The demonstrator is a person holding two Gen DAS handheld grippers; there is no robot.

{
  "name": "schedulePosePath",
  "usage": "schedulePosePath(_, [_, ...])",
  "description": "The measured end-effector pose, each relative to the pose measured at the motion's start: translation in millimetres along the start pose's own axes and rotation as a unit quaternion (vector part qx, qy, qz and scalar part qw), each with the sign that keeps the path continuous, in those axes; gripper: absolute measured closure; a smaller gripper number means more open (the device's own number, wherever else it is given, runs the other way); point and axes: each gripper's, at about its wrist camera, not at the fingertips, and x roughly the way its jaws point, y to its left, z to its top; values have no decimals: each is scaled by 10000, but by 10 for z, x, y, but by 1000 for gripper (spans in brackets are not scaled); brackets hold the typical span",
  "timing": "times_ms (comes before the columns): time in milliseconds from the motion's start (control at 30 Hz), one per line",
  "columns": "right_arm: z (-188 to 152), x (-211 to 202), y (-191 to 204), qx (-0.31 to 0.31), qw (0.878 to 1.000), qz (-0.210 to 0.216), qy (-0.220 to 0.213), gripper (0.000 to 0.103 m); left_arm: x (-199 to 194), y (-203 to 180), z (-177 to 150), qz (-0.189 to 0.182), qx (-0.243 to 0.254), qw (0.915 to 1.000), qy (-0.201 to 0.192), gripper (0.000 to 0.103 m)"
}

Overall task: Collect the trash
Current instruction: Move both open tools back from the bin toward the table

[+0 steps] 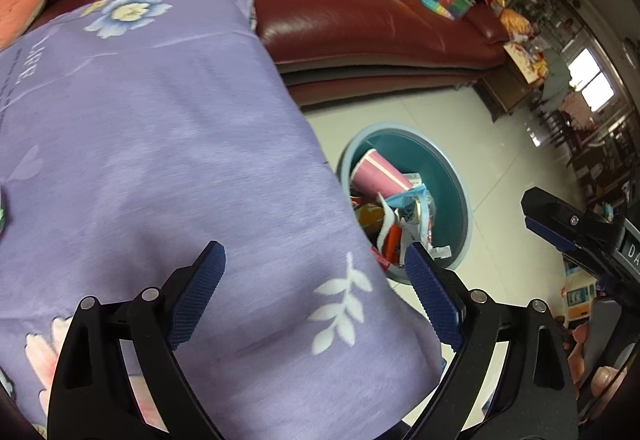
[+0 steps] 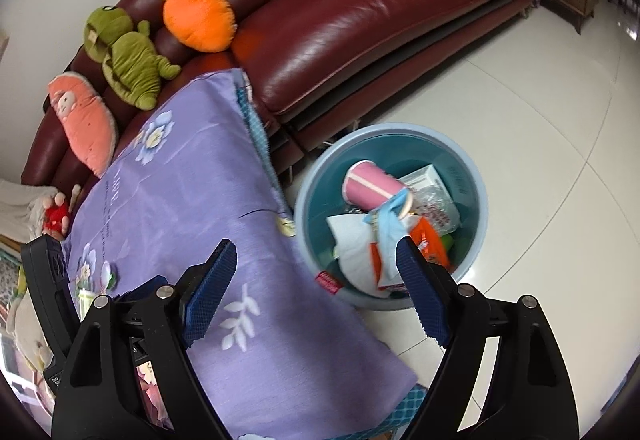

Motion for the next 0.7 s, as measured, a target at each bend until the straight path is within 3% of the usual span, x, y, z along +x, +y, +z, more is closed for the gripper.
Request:
schedulePosePath(467, [-365,27,891,-797,9961,246,303,25,-548,759,-325,211,-739,9966,-309,11])
schedulePosePath(700, [-628,153,1428,-1290,9892,389,576,25,-961,1221,-600,505,-1057,9917,-524,11])
